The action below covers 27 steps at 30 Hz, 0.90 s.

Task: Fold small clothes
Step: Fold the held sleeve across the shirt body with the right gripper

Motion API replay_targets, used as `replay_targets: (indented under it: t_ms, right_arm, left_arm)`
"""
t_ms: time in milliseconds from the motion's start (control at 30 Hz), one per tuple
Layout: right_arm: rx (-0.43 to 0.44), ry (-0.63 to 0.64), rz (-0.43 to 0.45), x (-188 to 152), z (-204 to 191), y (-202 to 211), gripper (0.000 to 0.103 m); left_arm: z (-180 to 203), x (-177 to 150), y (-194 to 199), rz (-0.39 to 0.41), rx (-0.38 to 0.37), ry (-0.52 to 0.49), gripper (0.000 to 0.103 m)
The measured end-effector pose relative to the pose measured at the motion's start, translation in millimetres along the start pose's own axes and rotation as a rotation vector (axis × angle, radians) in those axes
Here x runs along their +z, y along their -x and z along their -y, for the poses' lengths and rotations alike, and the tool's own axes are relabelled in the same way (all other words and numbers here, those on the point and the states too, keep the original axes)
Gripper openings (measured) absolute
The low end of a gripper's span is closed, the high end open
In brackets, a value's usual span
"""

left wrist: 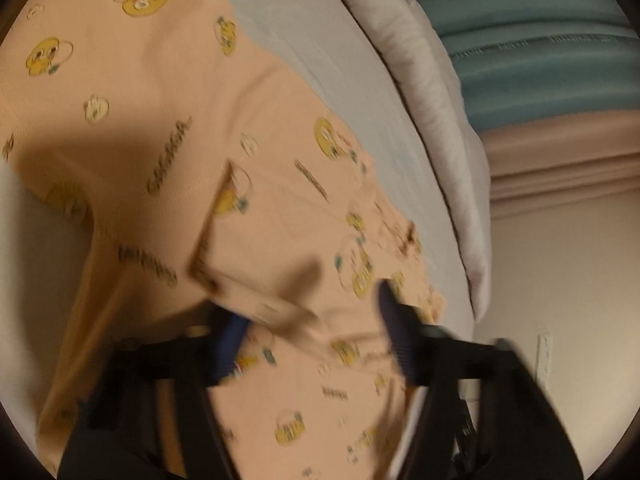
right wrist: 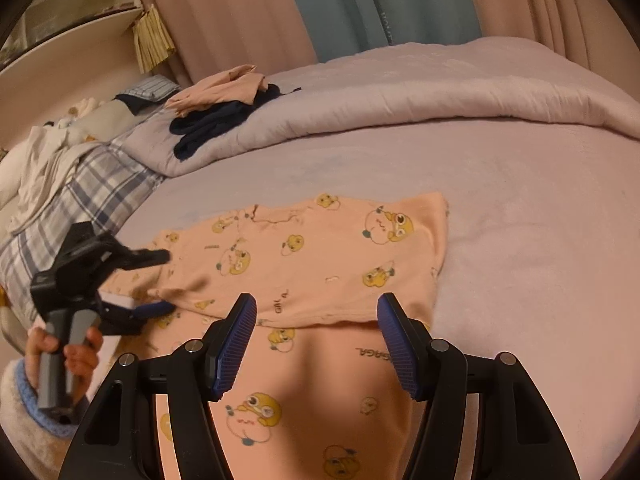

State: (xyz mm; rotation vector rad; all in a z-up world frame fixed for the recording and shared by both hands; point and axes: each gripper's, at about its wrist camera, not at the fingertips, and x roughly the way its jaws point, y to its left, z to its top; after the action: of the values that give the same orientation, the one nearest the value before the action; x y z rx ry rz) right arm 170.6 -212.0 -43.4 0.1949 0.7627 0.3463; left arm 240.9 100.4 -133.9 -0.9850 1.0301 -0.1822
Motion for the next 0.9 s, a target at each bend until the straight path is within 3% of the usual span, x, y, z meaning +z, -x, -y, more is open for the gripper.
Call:
replay_targets:
  t_ms: [33,267,333,400,467,500,533,633,700,800,900]
  right_arm:
    - [0.003,0.000,0.003,0.4,2.5,-1.4,0.063]
    - [0.028,-0.047,0.006,5.7,15.1,-15.8,0.063]
    - [0.047,-0.050,0.006,7.9,15.3,-21.9,0.063]
    - [0.043,-0.052,-0.025,8.2,15.2,-35.1,0.063]
    - [-0.039,-0.042,-0.120,4.6,15.5,-57.5,0.063]
    - [-0.133,-0.019,-0.198,-0.3,16.3,-71.9,0.061]
    - [-0.170,0.003,-0.199,-2.1,14.8,-73.1,0.056]
    - [-0.199,0.033,-0.202,-0.8,8.1,-65.1,0.055]
    - [-0.214,0.033,-0.209,-1.1,6.5,-61.4,0.055]
    - [-0.214,0.034,-0.190,-0.8,1.7,-50.9,0.056]
    - [-0.144,0.018,-0.152,-1.6,-6.5,-38.5,0.062]
  left_arm:
    - [-0.4,2.2,-1.6,0.011,0.014,-0.001,0.010]
    - [5.2,6.4,27.2,0.214,0.100,-0.086,0.008]
    - [4.1,12.6,23.8,0.176,0.099,-0.104,0.008]
    - [-1.7,14.4,20.9,0.150,0.154,-0.119,0.011]
    - [-9.7,14.9,21.7,0.115,0.160,-0.109,0.013]
    - [-15.0,16.1,27.4,0.106,0.155,-0.100,0.019]
    - [-19.1,17.1,35.7,0.112,0.158,-0.099,0.021]
    - [-34.2,18.8,71.4,0.152,0.143,-0.093,0.043]
    - [-50.4,19.5,102.5,0.208,0.140,-0.059,0.064]
    - [-80.8,25.4,142.8,0.279,0.129,0.022,0.067]
    - [-115.7,32.8,168.2,0.320,0.125,0.130,0.070]
